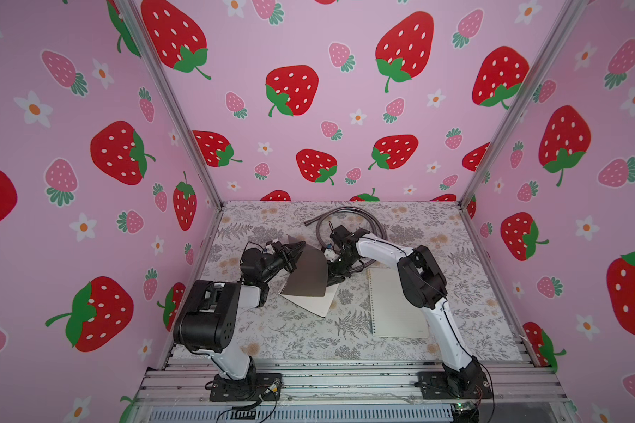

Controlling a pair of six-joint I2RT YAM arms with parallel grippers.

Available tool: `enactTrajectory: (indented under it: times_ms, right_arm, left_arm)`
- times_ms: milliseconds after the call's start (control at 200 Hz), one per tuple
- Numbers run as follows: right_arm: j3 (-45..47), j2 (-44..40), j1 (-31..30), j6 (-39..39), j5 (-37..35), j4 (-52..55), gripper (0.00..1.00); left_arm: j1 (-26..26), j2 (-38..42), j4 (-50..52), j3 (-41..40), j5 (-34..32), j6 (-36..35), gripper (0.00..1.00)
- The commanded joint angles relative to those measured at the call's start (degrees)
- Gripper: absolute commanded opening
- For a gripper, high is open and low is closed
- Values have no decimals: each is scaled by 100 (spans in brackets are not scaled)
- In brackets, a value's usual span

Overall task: Tear off pages from different notebooks
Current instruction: Open the notebook at the center of the board.

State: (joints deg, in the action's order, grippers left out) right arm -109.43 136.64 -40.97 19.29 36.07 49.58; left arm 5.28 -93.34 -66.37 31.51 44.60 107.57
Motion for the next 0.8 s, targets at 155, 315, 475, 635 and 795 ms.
enactTrajectory:
  times_ms: [155, 315, 475, 635, 795]
  right_arm:
    - [133, 301, -21, -189, -437, 694, 23]
    - [132, 390, -27, -239, -543, 744, 23]
    - [45, 331, -65, -315, -476, 626, 23]
    - [-196, 200, -125, -421, -287, 416, 23]
    - [-621, 152, -227, -579, -205, 289, 22]
  left_arm:
    - [0, 1549, 5598, 1311, 202, -4064, 100]
    - [0, 2283, 7910, 2225, -414, -5859, 100]
    - [12, 2290, 8977, 2585, -57, -6710, 100]
    - [4, 2404, 9763, 2507, -438, -7208, 100]
    - [-211, 2687, 9671, 2233, -831, -6974, 100]
